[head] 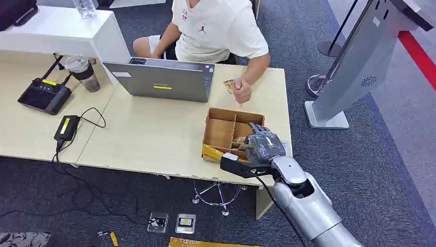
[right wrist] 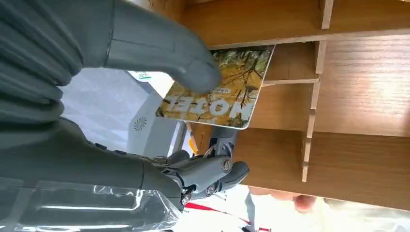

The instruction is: Pass the card to the sensor for recognition and then transmit it.

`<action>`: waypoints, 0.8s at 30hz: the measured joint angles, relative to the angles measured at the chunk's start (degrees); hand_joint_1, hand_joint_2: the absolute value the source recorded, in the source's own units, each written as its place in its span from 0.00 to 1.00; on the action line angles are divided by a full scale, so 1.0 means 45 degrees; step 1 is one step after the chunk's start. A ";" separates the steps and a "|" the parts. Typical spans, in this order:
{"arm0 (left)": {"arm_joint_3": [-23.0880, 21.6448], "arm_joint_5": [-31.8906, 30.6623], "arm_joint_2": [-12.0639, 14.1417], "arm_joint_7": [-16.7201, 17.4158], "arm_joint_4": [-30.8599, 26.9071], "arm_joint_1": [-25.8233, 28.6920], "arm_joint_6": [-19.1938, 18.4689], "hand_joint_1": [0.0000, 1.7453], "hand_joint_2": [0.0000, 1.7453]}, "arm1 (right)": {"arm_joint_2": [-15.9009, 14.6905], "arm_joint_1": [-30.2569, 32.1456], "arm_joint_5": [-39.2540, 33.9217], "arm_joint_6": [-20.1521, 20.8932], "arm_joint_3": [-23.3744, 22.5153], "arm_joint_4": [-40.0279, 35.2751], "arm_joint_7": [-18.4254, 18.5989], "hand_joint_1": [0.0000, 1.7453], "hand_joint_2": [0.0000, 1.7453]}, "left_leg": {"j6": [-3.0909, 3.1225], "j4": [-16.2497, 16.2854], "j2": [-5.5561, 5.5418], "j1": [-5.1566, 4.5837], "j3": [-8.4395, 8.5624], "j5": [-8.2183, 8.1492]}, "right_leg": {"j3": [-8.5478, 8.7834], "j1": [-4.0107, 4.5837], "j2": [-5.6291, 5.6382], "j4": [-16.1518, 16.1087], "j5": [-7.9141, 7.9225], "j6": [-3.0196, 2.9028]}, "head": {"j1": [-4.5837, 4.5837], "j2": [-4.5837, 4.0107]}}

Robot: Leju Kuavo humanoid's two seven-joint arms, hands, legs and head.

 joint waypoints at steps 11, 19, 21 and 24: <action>0.0004 -0.0019 -0.0005 0.0000 0.0000 -0.0018 0.0000 0.00 1.00 | -0.0039 0.0015 0.0000 0.0097 0.0000 -0.0117 0.0073 0.93 1.00 | 0.0000 0.0000 0.0000 0.0000 0.0000 0.0000 | -0.0001 0.0000 0.0000 0.0000 0.0000 0.0000 | 0.0000 0.0000; 0.0000 -0.0078 -0.0005 0.0000 0.0000 -0.0051 -0.0005 0.00 1.00 | -0.0078 0.0017 0.0000 0.0092 0.0000 -0.0117 0.0126 0.97 1.00 | 0.0000 0.0000 0.0002 0.0000 0.0004 0.0000 | 0.0000 0.0000 0.0002 0.0000 0.0001 0.0000 | 0.0000 0.0000; 0.0000 -0.0083 -0.0005 0.0000 0.0000 -0.0059 -0.0005 0.00 1.00 | -0.0087 0.0017 0.0000 0.0078 -0.0009 -0.0117 0.0131 1.00 1.00 | 0.0000 0.0000 0.0002 0.0000 0.0005 0.0000 | 0.0001 0.0000 0.0002 0.0000 0.0001 0.0000 | 0.0000 0.0000; 0.0000 -0.0121 -0.0010 0.0000 0.0000 -0.0076 -0.0005 0.00 1.00 | -0.0102 0.0017 0.0000 0.0000 -0.0043 -0.0117 0.0170 1.00 1.00 | 0.0000 0.0000 0.0002 0.0000 0.0004 0.0000 | 0.0000 0.0000 0.0002 0.0000 0.0001 0.0000 | 0.0000 0.0000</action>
